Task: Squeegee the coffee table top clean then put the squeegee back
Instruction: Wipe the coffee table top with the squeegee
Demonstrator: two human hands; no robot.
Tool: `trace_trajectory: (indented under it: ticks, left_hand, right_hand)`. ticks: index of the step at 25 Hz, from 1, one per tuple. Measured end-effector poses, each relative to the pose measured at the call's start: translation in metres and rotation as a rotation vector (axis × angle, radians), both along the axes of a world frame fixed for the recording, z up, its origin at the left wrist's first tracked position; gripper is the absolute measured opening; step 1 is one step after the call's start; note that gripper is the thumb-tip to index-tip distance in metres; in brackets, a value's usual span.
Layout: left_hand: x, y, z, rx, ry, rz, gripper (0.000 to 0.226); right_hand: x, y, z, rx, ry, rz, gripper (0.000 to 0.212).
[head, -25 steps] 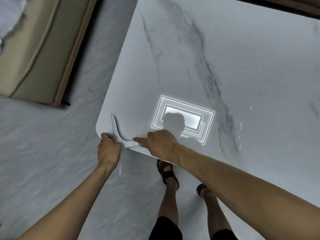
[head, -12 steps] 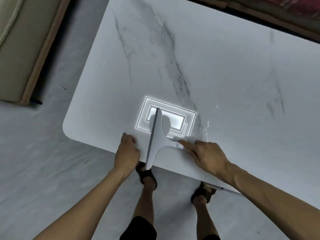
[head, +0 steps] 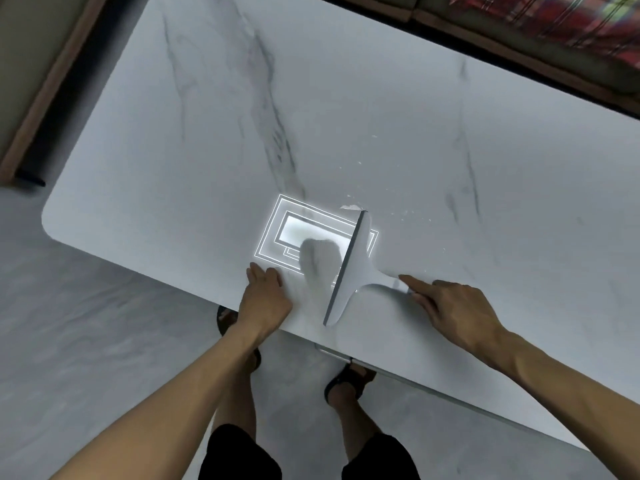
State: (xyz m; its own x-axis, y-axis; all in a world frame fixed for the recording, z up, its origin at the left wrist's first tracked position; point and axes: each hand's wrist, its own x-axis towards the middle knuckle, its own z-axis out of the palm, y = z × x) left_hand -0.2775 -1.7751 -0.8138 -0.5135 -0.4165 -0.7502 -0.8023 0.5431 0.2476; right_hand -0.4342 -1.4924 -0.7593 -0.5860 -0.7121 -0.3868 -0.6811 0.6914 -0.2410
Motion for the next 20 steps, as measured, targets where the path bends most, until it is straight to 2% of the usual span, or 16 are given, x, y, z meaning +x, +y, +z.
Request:
trace_trajectory:
  ticks: [5,8,12,16,20]
  left_hand:
    - [-0.012,0.009,0.002,0.004,-0.095,0.014,0.052]
    - [-0.012,0.005,0.002,-0.008,-0.102,-0.005,0.051]
    - [-0.007,0.003,0.006,-0.080,-0.021,0.005,0.039]
    - [0.018,0.009,0.017,-0.197,0.108,0.130,0.006]
    - [0.034,0.030,0.017,-0.159,0.142,0.136,0.011]
  right_hand:
    - [-0.021,0.042,0.023,0.151,-0.025,-0.089,0.043]
    - [-0.012,0.035,0.032,0.088,-0.022,-0.079,0.043]
    - [0.030,-0.016,0.013,-0.001,-0.129,0.196,0.042]
    - [0.072,-0.054,-0.019,-0.036,-0.114,0.490,0.055]
    - [0.059,-0.044,-0.027,-0.028,-0.056,0.522,0.053]
